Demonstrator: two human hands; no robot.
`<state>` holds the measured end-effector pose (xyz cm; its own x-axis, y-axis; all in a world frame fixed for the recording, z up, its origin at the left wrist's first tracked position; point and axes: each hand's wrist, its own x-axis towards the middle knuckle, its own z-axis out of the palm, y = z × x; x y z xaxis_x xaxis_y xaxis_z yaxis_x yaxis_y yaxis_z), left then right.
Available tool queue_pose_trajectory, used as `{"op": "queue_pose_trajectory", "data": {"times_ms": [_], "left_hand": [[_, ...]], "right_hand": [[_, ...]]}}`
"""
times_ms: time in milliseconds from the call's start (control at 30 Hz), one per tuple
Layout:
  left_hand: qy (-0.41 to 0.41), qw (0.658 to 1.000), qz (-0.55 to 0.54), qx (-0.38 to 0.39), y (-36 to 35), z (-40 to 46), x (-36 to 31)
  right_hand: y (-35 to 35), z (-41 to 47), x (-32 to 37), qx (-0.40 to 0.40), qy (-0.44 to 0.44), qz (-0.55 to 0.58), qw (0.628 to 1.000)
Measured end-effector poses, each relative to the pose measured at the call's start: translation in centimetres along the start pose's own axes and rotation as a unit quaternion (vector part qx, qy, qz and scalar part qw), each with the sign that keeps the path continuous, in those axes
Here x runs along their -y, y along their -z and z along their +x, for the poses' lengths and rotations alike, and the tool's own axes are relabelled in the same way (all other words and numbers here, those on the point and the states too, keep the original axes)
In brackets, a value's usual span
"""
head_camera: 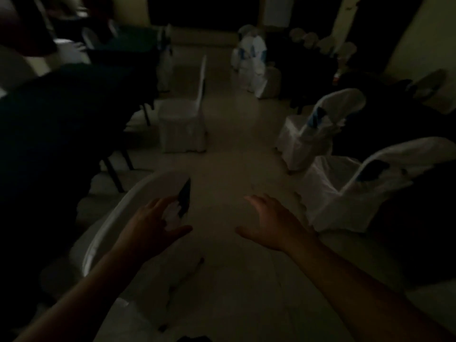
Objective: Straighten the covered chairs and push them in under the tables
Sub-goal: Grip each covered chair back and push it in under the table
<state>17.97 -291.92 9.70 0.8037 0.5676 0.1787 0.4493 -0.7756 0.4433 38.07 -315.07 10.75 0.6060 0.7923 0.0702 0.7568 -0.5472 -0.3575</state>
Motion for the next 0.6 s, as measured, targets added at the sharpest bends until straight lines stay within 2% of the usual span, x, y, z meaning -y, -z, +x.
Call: {"op": "queue_pose_trajectory", "data": {"times_ms": [100,300,600], "left_hand": [[0.060,0.996,0.029,-0.060,1.4,0.4,0.4],[0.182,0.976,0.041,-0.115,2.4,1.9,4.3],[0.348,0.932,0.022,-0.103,0.9,1.1,8.8]], "right_hand": [[0.1,5.3,0.1,0.022,0.075,0.000,0.997],[-1.5,15.5,3.2,0.061,0.205,0.007,0.977],[-5.3,25.5,8.5,0.113,0.361,-0.004,0.926]]}}
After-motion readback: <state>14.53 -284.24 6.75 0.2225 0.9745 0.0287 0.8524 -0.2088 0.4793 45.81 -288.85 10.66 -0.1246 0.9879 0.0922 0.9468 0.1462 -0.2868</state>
